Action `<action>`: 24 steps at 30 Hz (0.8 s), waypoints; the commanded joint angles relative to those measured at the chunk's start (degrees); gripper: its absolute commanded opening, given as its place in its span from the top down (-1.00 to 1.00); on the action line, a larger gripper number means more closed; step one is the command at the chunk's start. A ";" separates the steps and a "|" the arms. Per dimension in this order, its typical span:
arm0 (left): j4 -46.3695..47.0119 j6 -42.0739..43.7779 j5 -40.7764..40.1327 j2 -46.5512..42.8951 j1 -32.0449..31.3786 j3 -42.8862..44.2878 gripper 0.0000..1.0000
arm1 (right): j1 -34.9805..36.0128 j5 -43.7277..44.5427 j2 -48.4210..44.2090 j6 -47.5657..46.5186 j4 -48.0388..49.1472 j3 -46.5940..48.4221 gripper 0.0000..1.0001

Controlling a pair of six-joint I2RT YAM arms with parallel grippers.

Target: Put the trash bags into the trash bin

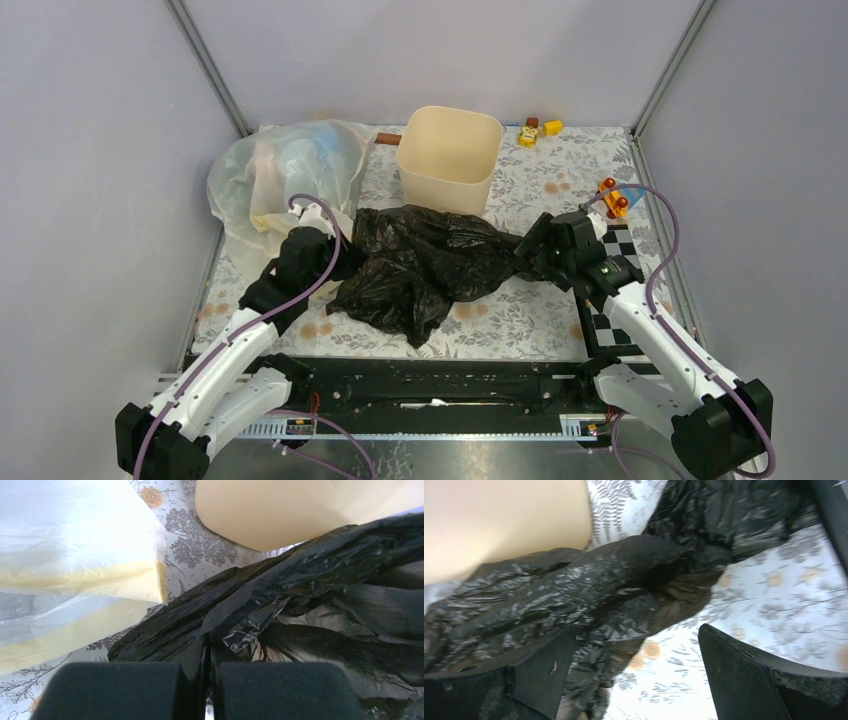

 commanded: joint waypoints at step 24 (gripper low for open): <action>-19.33 4.44 16.48 -3.73 0.27 32.73 1.00 | -0.28 -8.15 1.68 3.68 1.88 19.11 1.00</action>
